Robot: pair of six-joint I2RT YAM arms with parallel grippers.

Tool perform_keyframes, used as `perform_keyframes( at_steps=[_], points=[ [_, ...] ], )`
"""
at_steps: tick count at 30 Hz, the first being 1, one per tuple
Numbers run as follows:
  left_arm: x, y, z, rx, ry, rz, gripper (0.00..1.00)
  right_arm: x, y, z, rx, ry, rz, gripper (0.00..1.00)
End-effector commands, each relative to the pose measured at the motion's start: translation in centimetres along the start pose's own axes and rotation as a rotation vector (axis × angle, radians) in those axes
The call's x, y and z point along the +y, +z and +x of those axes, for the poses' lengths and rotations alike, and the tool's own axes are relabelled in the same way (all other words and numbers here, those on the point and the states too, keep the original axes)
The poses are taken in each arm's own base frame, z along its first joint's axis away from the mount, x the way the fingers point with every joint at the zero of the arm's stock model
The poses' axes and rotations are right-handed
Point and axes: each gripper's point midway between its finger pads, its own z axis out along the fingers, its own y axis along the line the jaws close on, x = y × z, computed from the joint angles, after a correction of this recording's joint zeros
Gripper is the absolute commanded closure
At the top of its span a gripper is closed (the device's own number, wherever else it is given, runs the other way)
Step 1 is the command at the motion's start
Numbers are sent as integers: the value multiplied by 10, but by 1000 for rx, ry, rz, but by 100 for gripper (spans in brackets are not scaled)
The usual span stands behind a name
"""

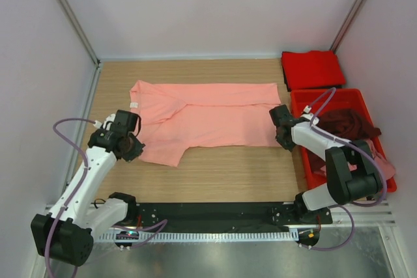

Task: Fold and stack the t-shirts
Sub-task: Fold the tshirt

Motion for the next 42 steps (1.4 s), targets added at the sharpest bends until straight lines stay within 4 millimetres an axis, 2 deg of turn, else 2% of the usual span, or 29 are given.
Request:
perform_keyframes(
  at_steps=[1,5,13,16,20,21,24,34,36,40,42],
  points=[
    [5,-14,-21,-87,21,-29,100,-14,-9,-20,-91,-14,27,99],
    [5,-16,-25,-101,25,-36,100,-11,-12,-24,-95,-26,7,99],
    [-2,-12,-39,-131,67,-62,100,19,-20,-33,-102,-143,-113,99],
    [-16,-12,-49,-137,100,-48,100,34,-27,-43,-135,-201,-193,99],
    [-34,-15,-72,-182,97,-25,100,60,-39,-53,-148,-250,-294,99],
    [-36,-11,-76,-176,99,-39,100,68,-44,-59,-160,-255,-313,99],
    [-44,-10,-96,-174,77,-26,100,80,-45,-72,-182,-288,-318,99],
    [-77,25,-152,-140,41,-24,100,110,-25,-93,-163,-347,-301,99],
    [-84,32,-157,-120,46,-14,100,113,-22,-101,-166,-337,-295,99],
    [-102,50,-168,-84,103,3,100,117,-8,-102,-138,-352,-266,99],
    [-111,62,-172,-55,123,2,100,122,-7,-106,-136,-353,-267,99]
  ],
)
